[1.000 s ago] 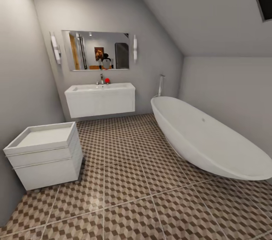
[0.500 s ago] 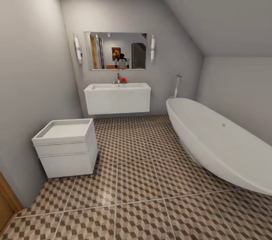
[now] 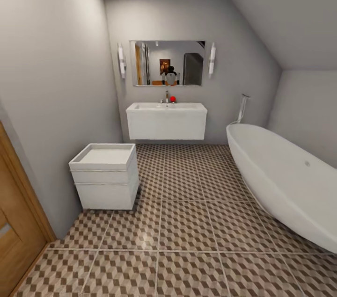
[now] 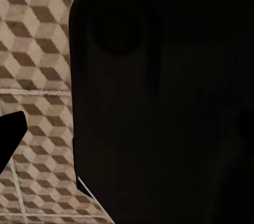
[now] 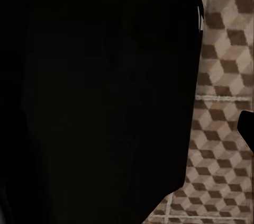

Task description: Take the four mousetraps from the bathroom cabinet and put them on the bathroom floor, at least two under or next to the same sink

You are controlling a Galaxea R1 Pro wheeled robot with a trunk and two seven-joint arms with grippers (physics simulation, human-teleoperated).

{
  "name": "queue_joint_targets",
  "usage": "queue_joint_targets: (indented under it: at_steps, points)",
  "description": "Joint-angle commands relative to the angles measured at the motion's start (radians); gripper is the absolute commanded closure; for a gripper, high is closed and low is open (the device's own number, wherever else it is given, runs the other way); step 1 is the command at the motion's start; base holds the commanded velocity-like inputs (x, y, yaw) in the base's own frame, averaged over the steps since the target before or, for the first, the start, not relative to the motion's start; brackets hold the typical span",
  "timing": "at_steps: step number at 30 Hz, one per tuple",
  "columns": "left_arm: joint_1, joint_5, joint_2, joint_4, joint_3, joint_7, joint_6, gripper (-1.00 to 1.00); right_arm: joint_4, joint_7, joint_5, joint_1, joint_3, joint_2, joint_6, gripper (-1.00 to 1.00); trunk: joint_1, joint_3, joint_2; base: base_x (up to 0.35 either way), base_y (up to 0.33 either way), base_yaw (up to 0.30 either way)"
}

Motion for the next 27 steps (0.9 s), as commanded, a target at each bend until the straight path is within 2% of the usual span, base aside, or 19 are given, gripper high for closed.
queue_joint_targets:
  at_steps: [1, 27]
  points:
    - [0.0, 0.002, 0.0, 0.0, 0.001, 0.0, -0.002, -1.0, 0.0, 0.0, 0.001, 0.0, 0.001, 0.0, -0.003, -1.0, 0.0, -0.001, 0.0, 0.0, 0.0, 0.282]
    - [0.0, 0.004, -0.001, -0.001, 0.002, 0.0, -0.002, -1.0, 0.0, -0.01, 0.001, 0.0, 0.001, 0.0, -0.003, -1.0, 0.0, -0.001, 0.0, 0.0, 0.0, 0.282]
